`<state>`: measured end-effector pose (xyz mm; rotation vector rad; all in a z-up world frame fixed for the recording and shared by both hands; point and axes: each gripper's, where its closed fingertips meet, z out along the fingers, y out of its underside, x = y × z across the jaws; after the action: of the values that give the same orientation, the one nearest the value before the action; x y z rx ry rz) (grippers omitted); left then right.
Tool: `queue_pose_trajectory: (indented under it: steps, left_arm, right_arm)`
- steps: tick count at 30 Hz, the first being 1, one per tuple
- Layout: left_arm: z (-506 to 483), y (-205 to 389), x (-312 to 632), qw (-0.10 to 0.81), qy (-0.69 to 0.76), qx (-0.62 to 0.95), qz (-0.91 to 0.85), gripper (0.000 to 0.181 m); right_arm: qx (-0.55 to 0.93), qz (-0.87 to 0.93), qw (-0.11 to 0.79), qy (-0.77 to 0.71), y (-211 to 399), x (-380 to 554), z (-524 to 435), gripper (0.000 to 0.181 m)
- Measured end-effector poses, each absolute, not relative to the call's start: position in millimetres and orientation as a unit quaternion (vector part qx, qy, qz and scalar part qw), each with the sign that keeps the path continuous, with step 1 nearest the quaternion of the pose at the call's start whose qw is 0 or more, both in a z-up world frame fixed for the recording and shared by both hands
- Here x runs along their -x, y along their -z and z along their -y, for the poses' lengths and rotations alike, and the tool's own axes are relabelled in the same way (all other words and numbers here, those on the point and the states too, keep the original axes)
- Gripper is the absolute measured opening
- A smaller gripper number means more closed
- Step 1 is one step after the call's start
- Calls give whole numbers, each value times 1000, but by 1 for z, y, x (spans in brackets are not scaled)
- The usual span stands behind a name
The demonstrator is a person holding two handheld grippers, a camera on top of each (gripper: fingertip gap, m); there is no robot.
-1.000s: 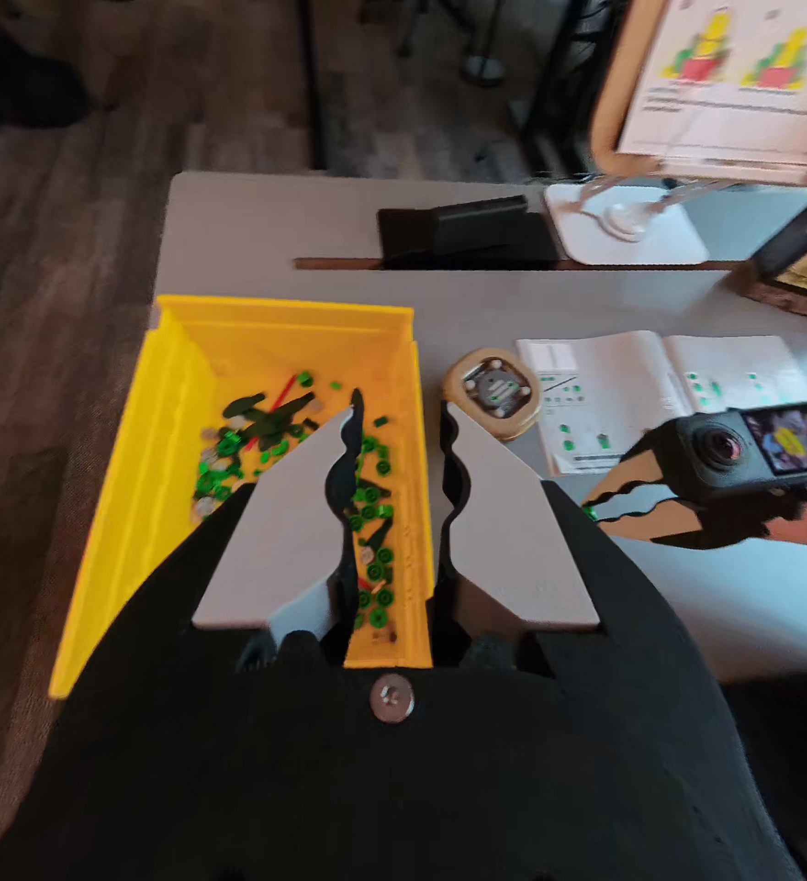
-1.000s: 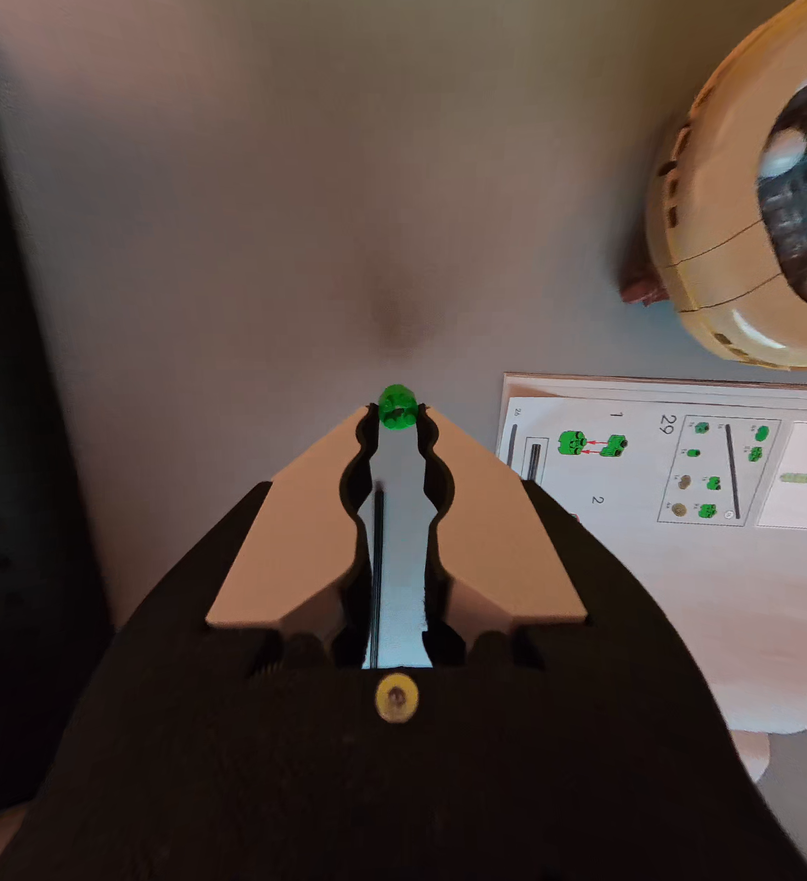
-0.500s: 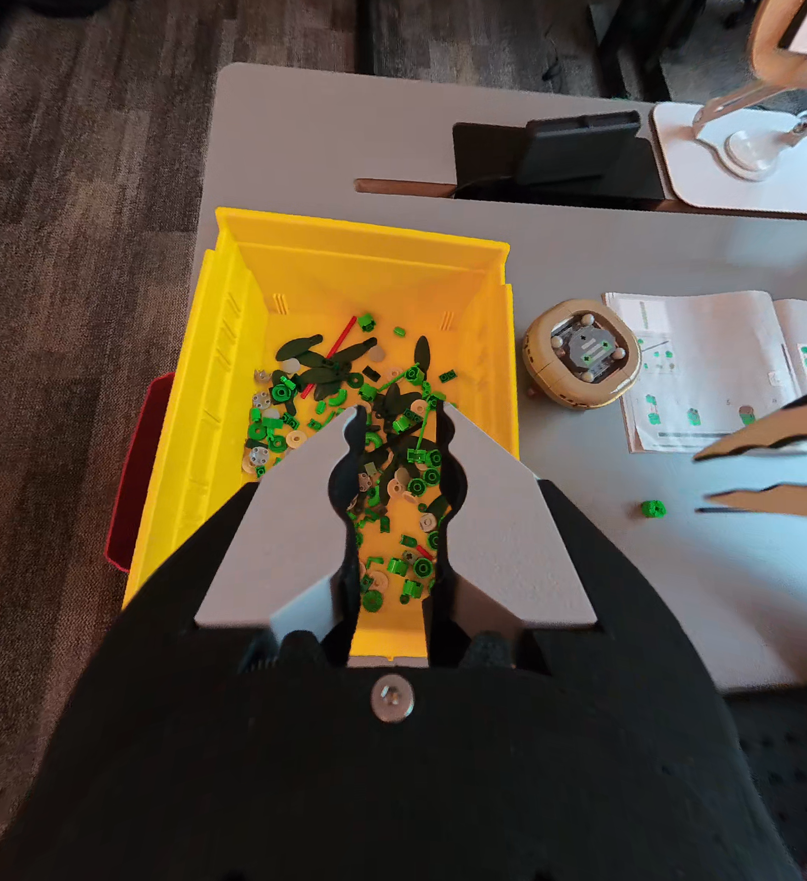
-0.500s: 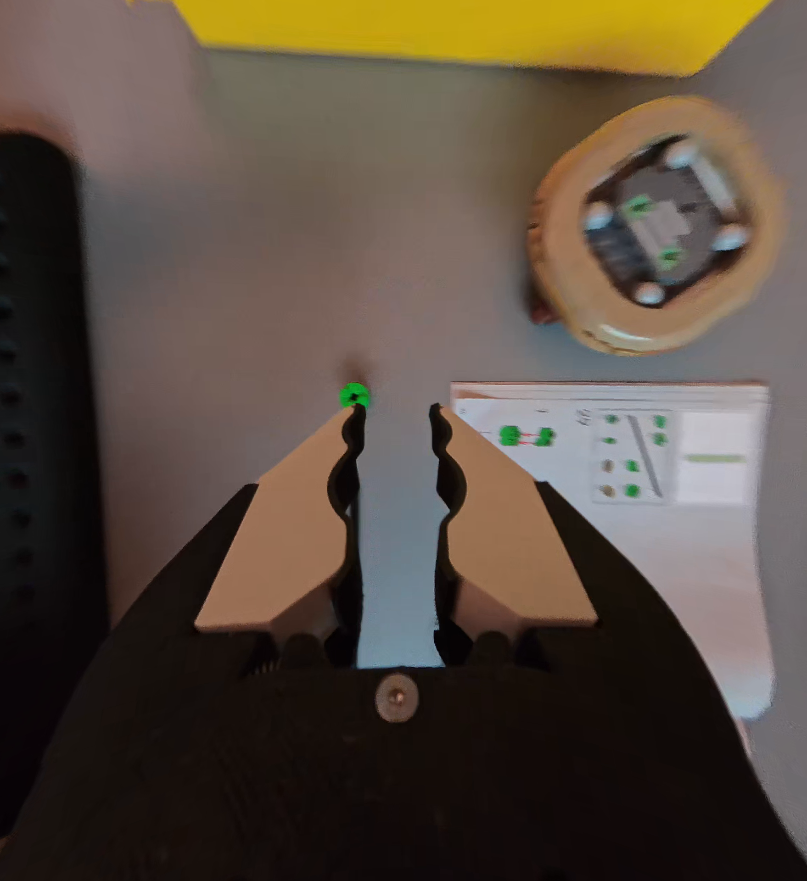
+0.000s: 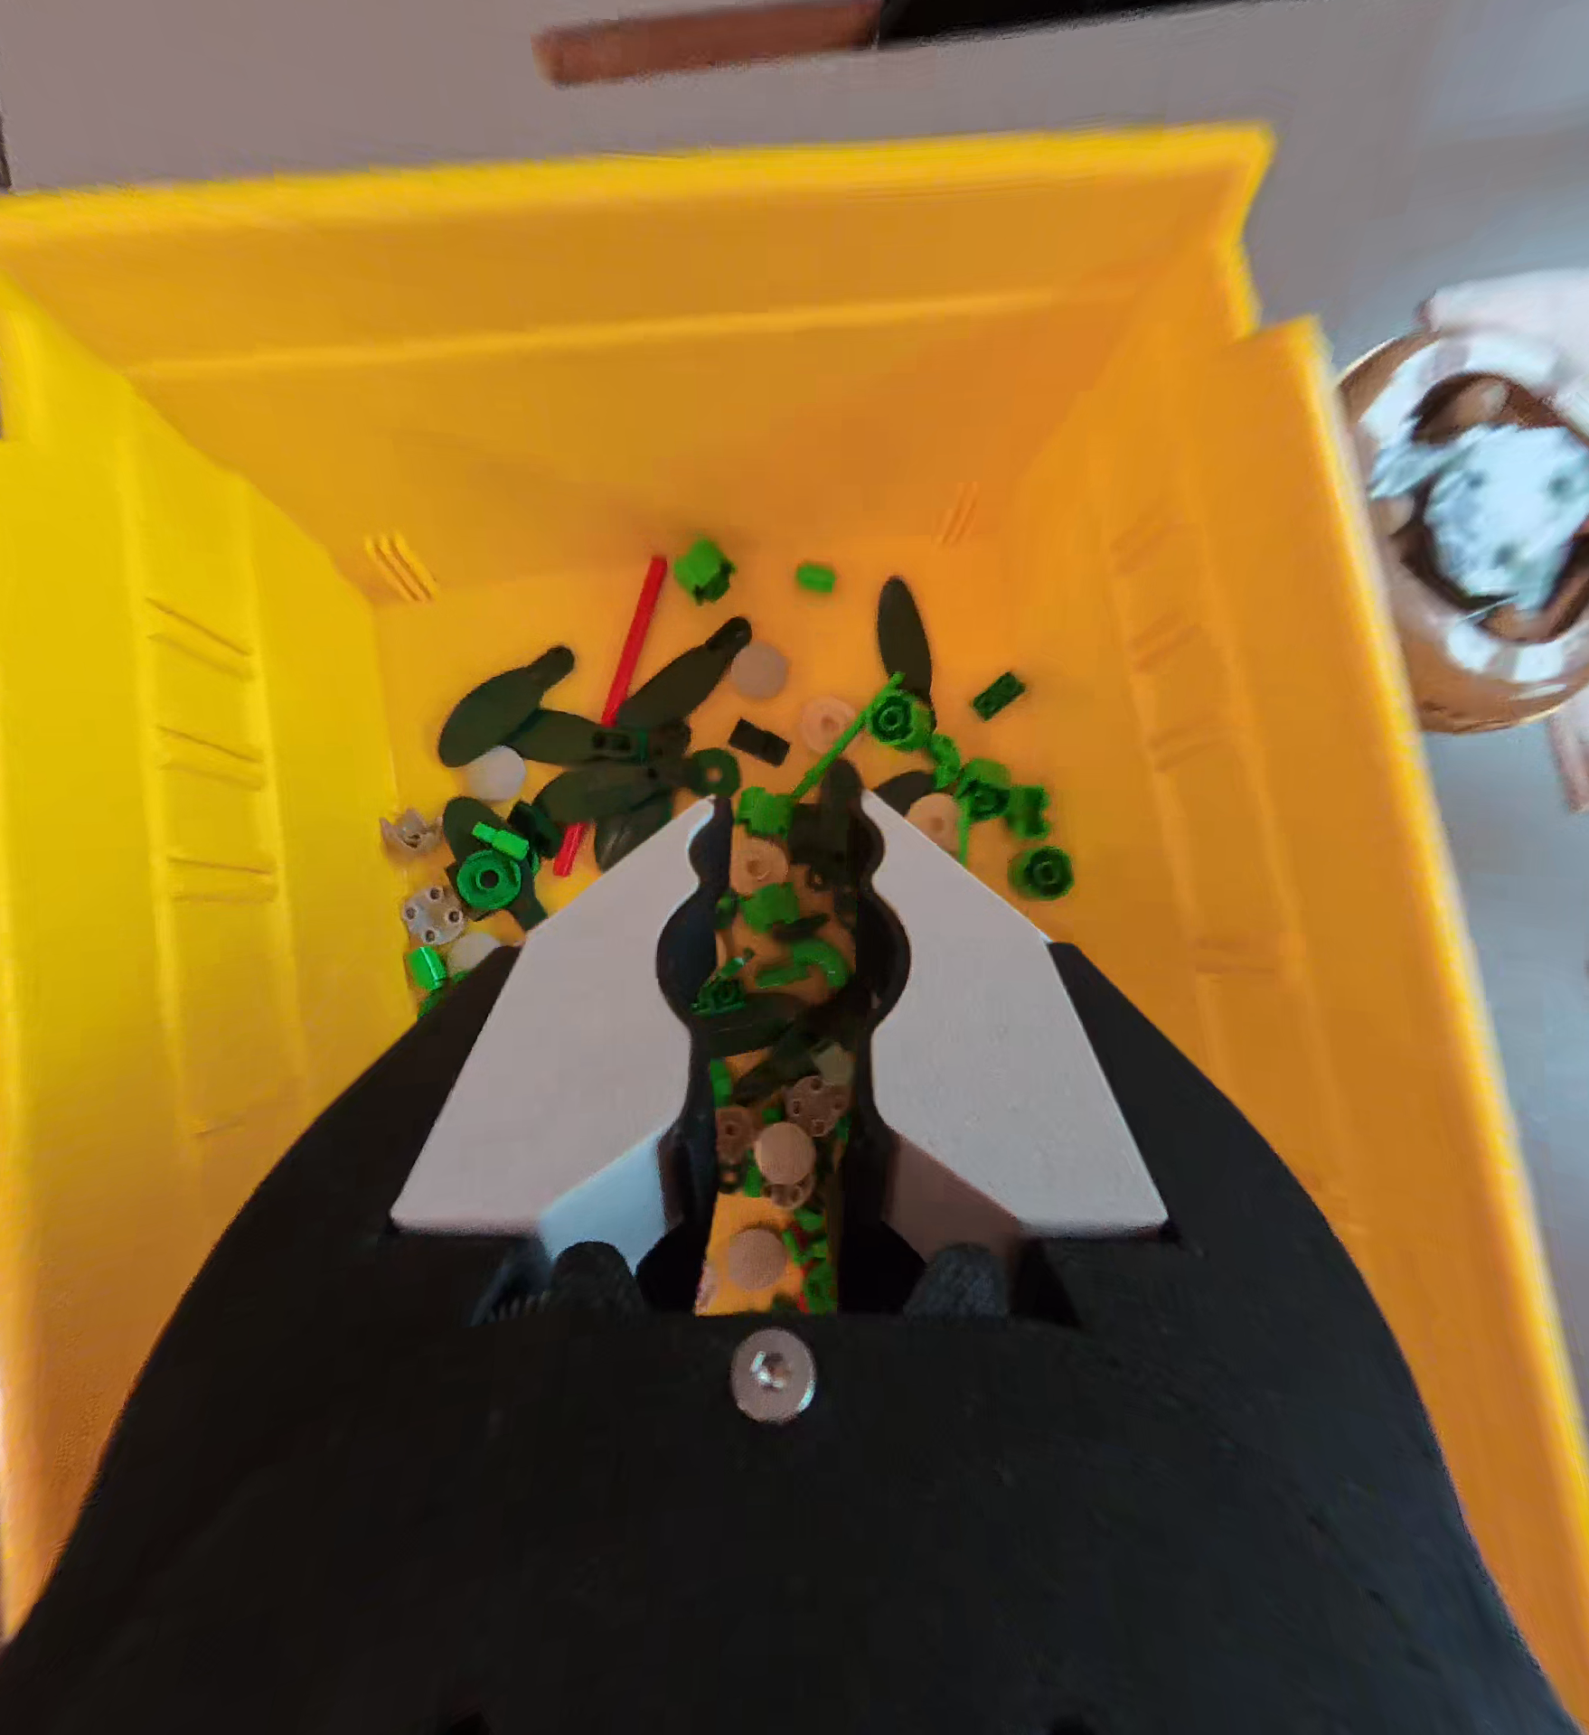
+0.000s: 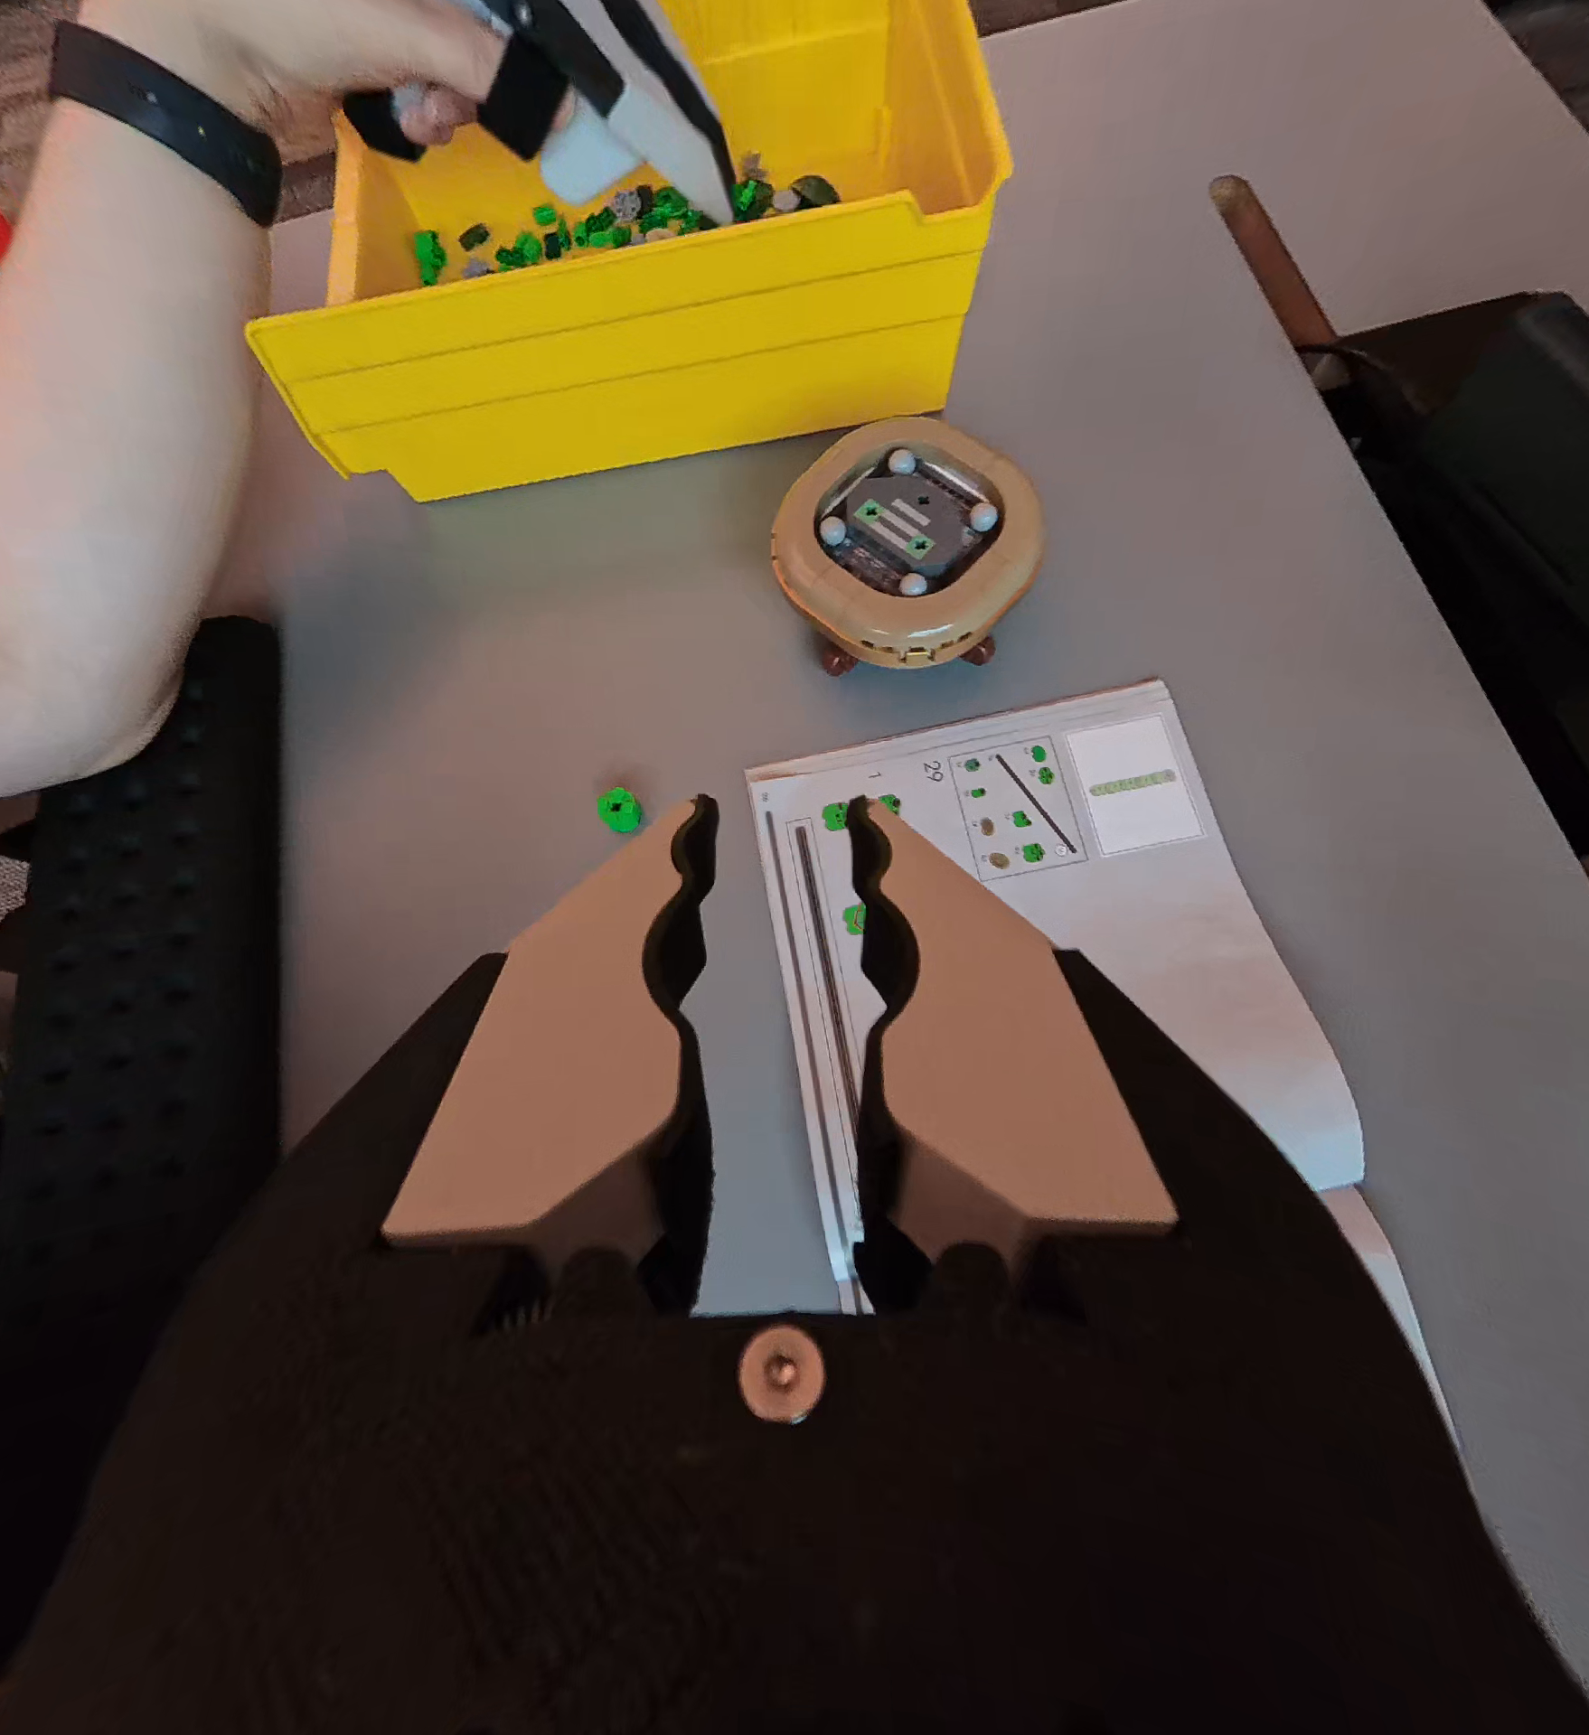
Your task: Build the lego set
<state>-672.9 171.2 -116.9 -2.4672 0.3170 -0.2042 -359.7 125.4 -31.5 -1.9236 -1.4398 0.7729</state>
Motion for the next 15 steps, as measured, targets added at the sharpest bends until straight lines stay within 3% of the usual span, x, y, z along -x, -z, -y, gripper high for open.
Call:
queue_pose_trajectory:
  steps: [1, 15]
  left_arm:
    - [-172, 123, 675, 315, 72, 938, -128, 25]
    - [-176, 143, 678, 319, 73, 929, -175, 23]
  right_arm:
    - [728, 541, 303, -293, 32, 358, -127, 28]
    - [729, 552, 287, -284, 42, 363, -123, 28]
